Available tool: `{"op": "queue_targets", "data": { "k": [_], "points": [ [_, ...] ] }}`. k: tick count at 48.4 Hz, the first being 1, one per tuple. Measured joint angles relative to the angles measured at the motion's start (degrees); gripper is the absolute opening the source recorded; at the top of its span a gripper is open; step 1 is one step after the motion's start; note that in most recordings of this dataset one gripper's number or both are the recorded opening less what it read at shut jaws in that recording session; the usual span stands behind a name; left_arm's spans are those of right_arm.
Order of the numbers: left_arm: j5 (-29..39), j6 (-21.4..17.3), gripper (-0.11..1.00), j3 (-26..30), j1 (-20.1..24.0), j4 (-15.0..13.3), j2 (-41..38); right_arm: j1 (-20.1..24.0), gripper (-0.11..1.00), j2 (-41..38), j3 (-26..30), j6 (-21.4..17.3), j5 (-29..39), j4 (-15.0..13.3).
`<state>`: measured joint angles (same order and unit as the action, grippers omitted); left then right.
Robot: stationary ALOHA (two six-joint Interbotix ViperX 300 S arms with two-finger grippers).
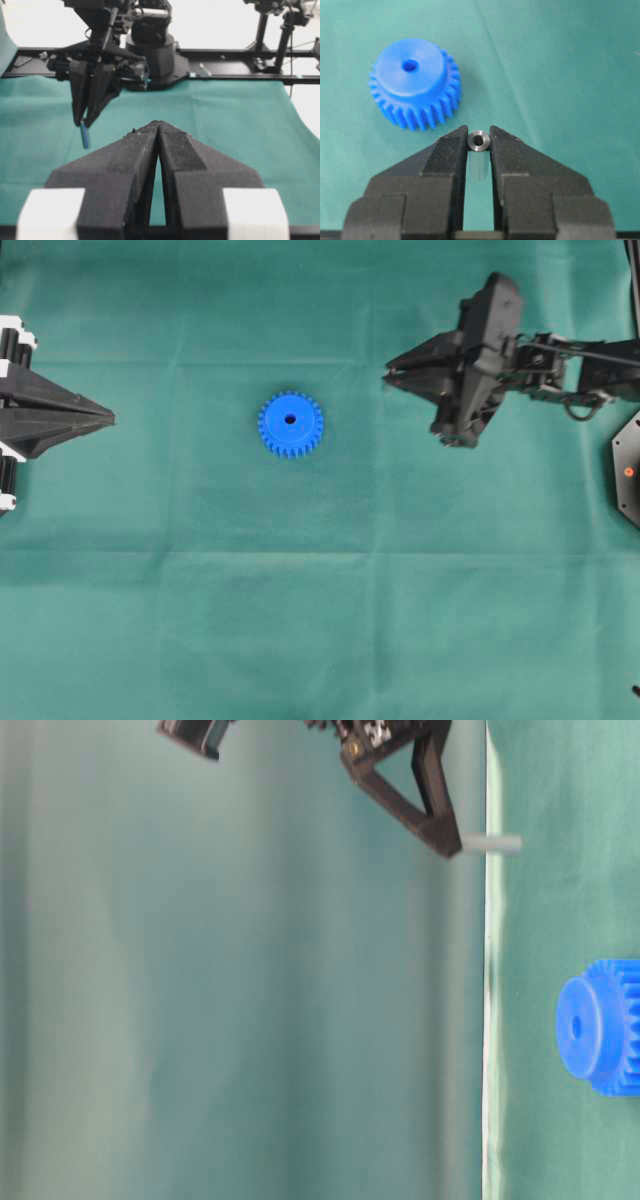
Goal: Insert the shaft placed at a random location into the center hole of the medium gear at another random location.
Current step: 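Carry the held shaft left over the blue gear's center hole, then lower the shaft into the gear's center hole with the right gripper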
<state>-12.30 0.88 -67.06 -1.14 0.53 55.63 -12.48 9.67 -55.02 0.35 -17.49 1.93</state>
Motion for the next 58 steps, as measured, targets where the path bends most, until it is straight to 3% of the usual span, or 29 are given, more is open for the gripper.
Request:
{"op": "queue_targets", "data": {
  "k": [29, 58],
  "points": [
    [0.00, 0.00, 0.00, 0.00, 0.09, 0.00, -0.18, 5.45, 0.14, -15.82, 19.51, -0.09, 3.60, 0.09],
    [0.00, 0.00, 0.00, 0.00, 0.09, 0.00, -0.09, 5.80, 0.14, -17.40, 21.18, 0.00, 3.96, 0.09]
  ]
}}
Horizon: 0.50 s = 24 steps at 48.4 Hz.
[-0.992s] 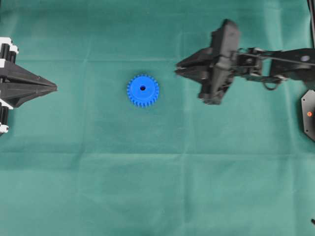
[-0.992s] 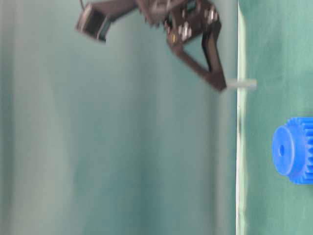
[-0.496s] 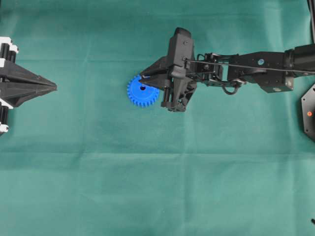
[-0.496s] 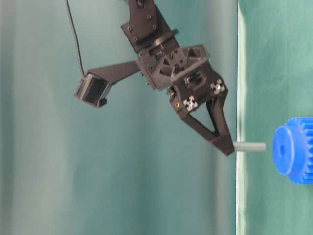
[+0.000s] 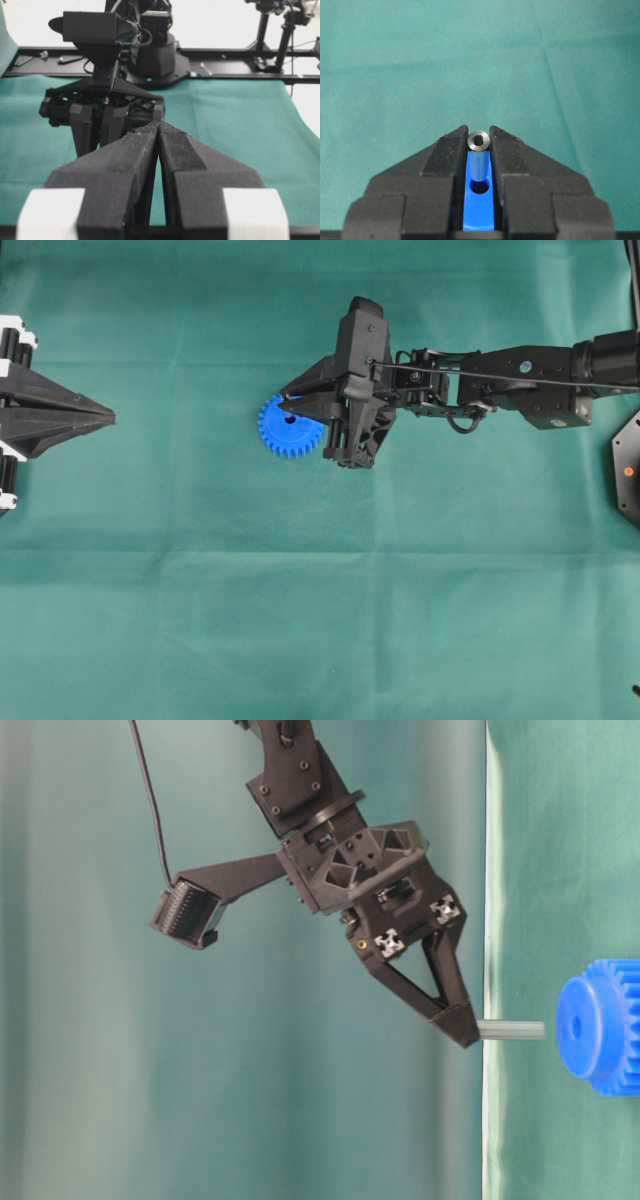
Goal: Insert the shaft placed at a random location into the center hole of the medium gear at another random location.
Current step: 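Lower the shaft into the gear's center hole with the right gripper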
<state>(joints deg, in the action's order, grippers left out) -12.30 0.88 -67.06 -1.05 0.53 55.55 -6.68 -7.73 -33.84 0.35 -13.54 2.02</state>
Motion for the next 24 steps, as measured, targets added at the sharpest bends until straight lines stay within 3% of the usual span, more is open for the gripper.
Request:
{"op": "queue_targets", "data": {
  "k": [24],
  "points": [
    [0.00, 0.00, 0.00, 0.00, 0.00, 0.00, 0.00, 0.00, 0.14, -3.60, 0.00, 0.00, -0.62, 0.88]
  ]
}}
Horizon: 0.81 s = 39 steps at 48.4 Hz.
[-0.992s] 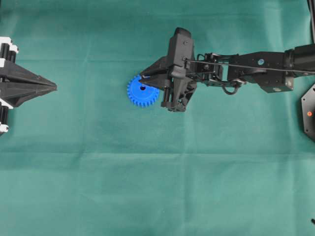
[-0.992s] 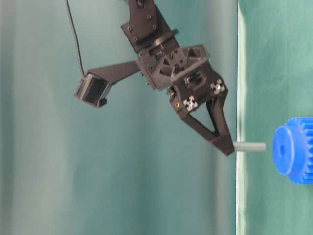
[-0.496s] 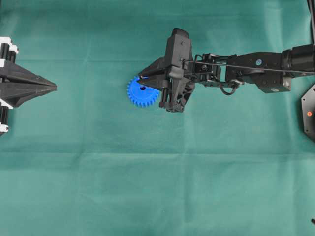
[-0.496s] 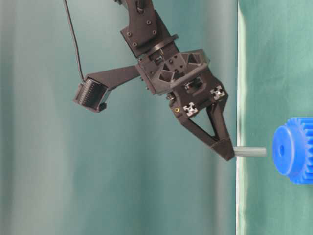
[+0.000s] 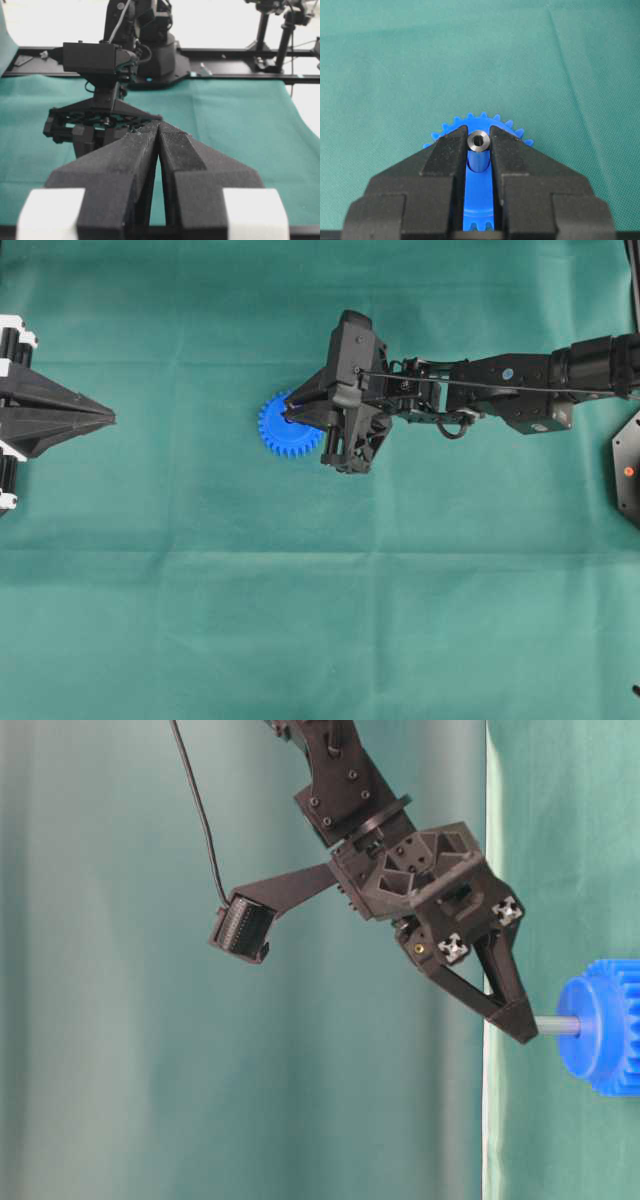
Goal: Insert the shaft placed at a random location into the center hole of the medium gear at another random location.
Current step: 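Lower the shaft into the gear's center hole with the right gripper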
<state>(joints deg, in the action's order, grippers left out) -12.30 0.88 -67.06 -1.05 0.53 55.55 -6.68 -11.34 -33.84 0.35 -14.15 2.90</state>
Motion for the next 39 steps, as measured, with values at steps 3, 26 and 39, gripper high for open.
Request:
{"op": "queue_targets", "data": {
  "k": [3, 26, 39],
  "points": [
    [0.00, 0.00, 0.00, 0.00, 0.00, 0.00, 0.00, 0.00, 0.14, 0.00, 0.00, 0.00, 0.00, 0.00],
    [0.00, 0.00, 0.00, 0.00, 0.00, 0.00, 0.00, 0.09, 0.14, -2.81, 0.26, 0.00, -0.79, 0.00],
    [0.26, 0.00, 0.00, 0.00, 0.00, 0.00, -0.09, 0.26, 0.14, -3.87, 0.79, -0.09, -0.88, 0.09]
  ]
}}
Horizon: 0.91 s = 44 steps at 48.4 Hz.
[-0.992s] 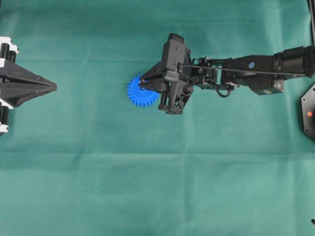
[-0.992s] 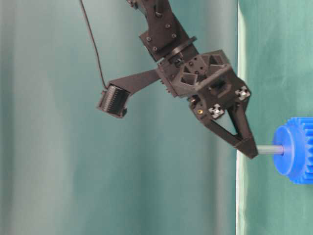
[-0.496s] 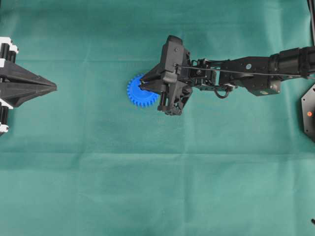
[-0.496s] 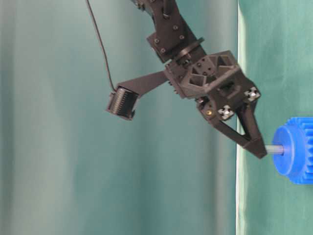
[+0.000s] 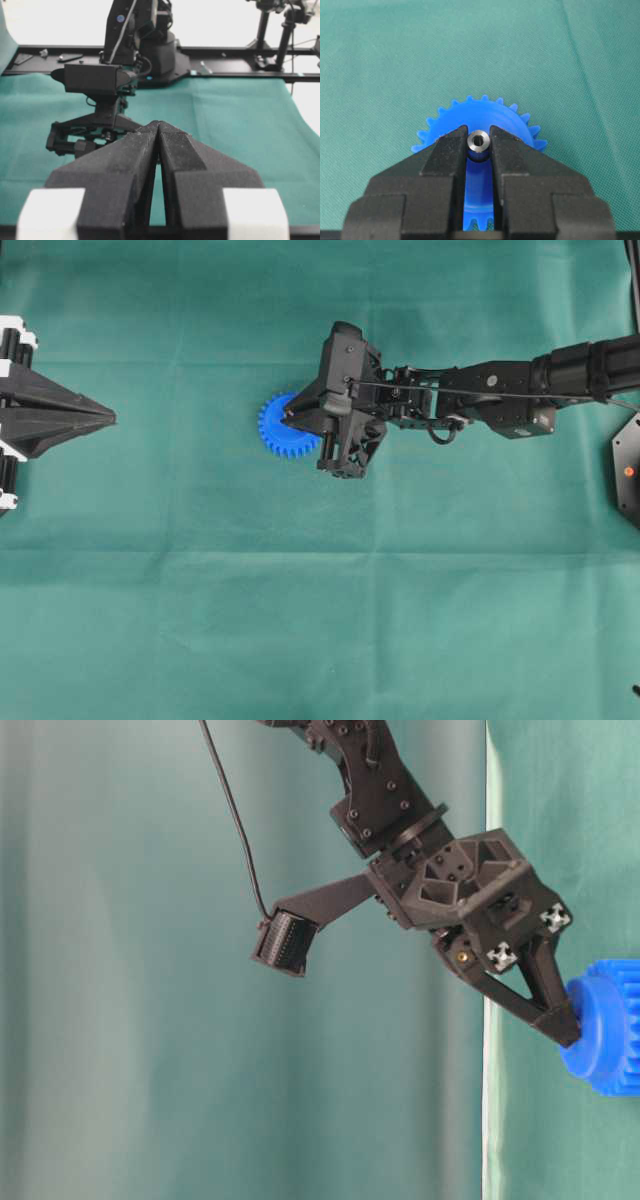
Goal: Insert the shaft placed at a random location into the center hole of the medium gear at another random location.
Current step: 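Lower the shaft into the gear's center hole with the right gripper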
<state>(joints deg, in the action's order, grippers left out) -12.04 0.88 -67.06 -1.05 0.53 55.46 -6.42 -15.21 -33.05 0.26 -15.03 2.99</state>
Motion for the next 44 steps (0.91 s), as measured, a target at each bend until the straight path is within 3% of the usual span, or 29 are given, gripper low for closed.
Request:
{"op": "queue_targets", "data": {
  "k": [38, 41, 44],
  "points": [
    [0.09, 0.00, 0.00, 0.00, 0.00, 0.00, 0.09, 0.00, 0.15, 0.00, 0.00, -0.09, 0.35, 0.00],
    [0.09, 0.00, 0.00, 0.00, 0.00, 0.00, 0.00, 0.00, 0.21, 0.00, 0.00, 0.00, 0.35, 0.00],
    [0.18, 0.00, 0.00, 0.00, 0.00, 0.00, 0.00, 0.09, 0.38, 0.00, 0.00, -0.09, 0.35, 0.00]
  ]
}}
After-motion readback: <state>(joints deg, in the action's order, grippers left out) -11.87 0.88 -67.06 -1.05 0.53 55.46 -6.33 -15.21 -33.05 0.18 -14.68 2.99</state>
